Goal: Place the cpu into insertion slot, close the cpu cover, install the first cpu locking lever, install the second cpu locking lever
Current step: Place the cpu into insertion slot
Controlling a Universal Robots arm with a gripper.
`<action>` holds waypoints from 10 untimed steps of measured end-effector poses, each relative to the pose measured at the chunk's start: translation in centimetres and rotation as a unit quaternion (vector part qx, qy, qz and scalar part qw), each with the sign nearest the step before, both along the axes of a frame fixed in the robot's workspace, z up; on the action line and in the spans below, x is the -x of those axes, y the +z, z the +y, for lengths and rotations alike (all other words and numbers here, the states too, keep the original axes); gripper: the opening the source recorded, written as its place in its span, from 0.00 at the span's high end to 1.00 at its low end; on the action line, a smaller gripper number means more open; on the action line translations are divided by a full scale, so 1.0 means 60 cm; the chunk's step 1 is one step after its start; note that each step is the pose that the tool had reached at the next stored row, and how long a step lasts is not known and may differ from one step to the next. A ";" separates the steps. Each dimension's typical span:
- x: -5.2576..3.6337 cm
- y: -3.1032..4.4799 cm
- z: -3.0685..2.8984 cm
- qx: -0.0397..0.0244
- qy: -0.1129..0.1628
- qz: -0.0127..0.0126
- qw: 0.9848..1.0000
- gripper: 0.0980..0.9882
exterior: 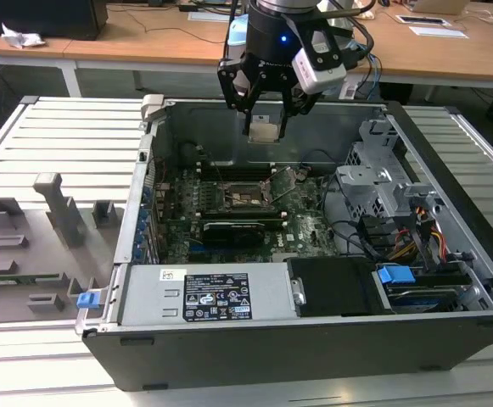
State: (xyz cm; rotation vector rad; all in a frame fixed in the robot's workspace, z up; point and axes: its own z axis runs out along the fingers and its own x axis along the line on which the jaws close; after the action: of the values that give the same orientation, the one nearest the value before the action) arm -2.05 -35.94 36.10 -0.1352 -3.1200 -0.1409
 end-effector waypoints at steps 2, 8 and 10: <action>0.000 0.000 0.0000 0.000 -0.002 0.000 1.000 0.52; 0.000 0.000 0.0000 0.000 -0.014 0.000 1.000 0.52; 0.000 0.000 0.0000 0.000 -0.018 0.000 1.000 0.52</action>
State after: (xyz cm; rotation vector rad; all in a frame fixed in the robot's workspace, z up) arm -2.05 -35.94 36.09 -0.1901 -3.1188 -0.1412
